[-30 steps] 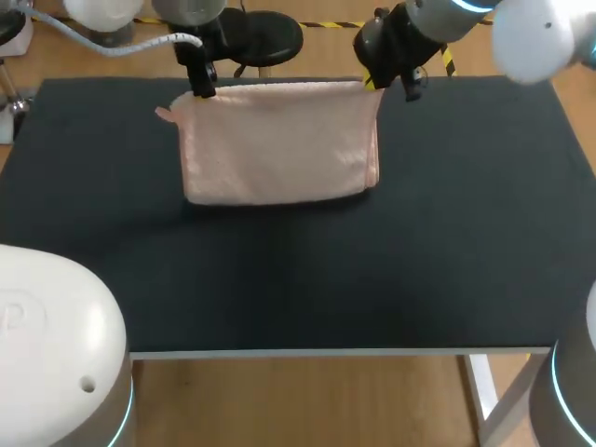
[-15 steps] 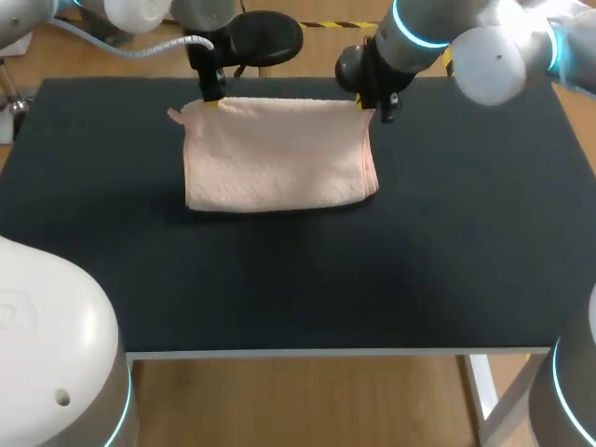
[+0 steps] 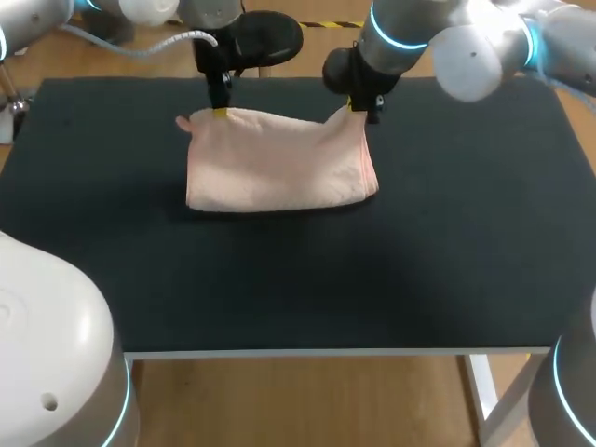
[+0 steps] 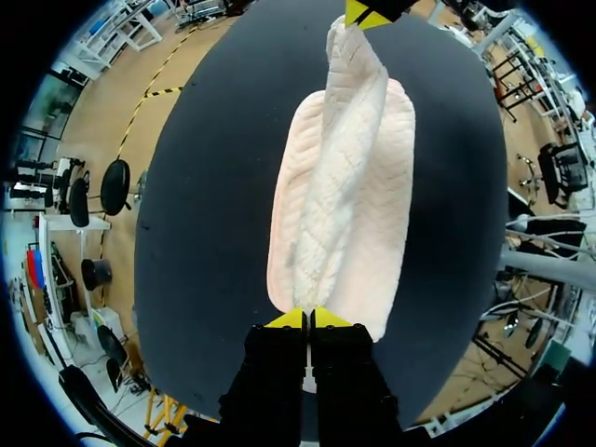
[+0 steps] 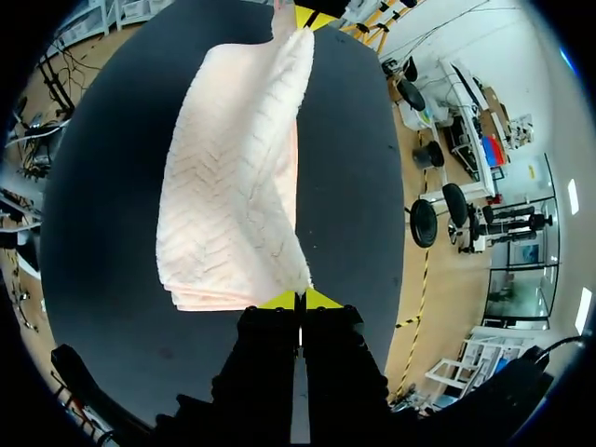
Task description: Fold the towel
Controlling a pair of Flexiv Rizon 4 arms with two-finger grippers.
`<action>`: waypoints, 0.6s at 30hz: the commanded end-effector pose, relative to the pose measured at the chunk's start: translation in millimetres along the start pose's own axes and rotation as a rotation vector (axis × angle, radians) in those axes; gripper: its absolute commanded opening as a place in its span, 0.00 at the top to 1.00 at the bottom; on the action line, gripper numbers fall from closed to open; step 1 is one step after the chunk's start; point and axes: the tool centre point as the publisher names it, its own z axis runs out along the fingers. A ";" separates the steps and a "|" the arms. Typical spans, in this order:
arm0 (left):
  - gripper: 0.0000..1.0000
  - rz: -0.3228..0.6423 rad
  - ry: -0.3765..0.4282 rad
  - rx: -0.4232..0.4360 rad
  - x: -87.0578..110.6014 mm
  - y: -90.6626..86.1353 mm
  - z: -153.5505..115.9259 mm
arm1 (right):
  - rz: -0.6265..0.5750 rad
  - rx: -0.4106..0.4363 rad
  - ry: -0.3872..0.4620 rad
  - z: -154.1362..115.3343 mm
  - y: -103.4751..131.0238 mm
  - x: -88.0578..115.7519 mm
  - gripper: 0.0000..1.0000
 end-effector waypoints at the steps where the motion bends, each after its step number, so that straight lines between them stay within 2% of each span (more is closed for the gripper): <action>1: 1.00 -0.003 -0.047 0.014 24.6 9.9 -17.3 | 0.009 -0.004 -0.024 -33.7 -9.8 18.1 1.00; 10: 1.00 -0.033 -0.122 0.029 58.4 18.4 -41.1 | 0.005 -0.043 -0.082 -73.3 -3.3 44.2 1.00; 18: 1.00 -0.061 -0.154 0.029 102.5 24.1 -53.9 | -0.020 -0.093 -0.105 -108.6 2.7 82.8 1.00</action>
